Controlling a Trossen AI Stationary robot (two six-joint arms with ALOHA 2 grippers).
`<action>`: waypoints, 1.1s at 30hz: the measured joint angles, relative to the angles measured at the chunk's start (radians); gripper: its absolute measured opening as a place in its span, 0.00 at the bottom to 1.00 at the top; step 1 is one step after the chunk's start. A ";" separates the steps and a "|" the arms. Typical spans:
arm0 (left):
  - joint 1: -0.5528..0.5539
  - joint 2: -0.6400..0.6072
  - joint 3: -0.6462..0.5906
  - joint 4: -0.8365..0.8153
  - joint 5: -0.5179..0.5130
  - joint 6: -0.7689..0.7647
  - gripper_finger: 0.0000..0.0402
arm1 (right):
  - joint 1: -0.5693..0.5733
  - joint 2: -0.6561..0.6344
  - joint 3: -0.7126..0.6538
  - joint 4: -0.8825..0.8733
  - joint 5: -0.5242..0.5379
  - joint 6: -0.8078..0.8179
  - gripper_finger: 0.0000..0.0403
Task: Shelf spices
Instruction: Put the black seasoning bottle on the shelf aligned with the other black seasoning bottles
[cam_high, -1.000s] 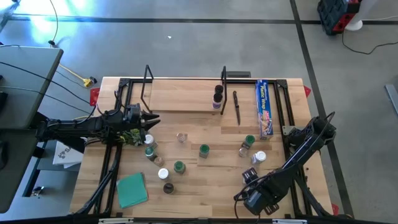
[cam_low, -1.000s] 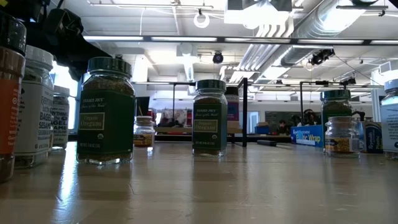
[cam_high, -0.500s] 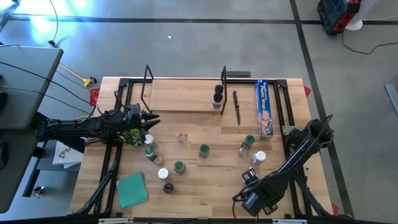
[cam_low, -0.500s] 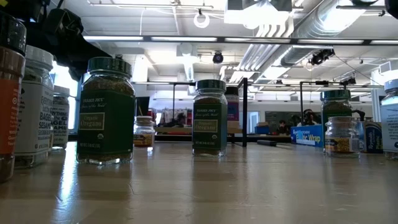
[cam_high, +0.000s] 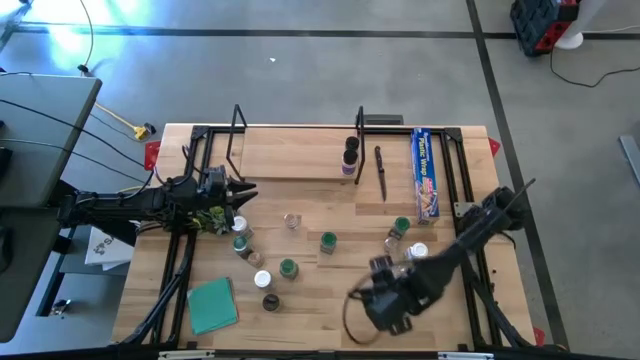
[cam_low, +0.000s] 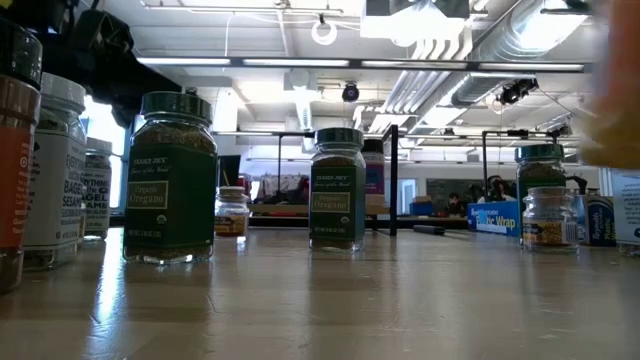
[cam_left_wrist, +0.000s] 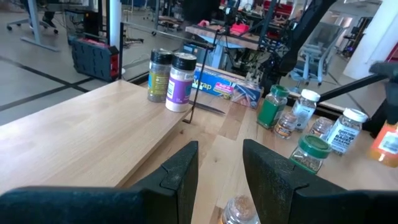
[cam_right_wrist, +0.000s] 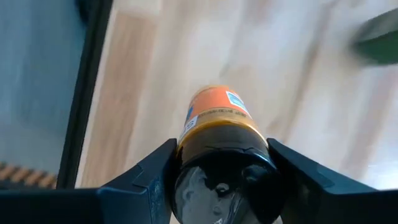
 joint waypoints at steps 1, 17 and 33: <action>0.000 0.000 0.000 0.004 0.000 0.000 0.30 | -0.027 0.000 0.032 -0.021 0.009 -0.002 0.50; 0.000 0.013 0.000 0.008 -0.030 0.041 0.30 | -0.630 -0.001 0.166 -0.203 -0.078 -0.425 0.49; 0.000 0.103 0.000 0.010 -0.029 0.044 0.30 | -0.794 0.127 0.010 0.011 -0.193 -0.577 0.55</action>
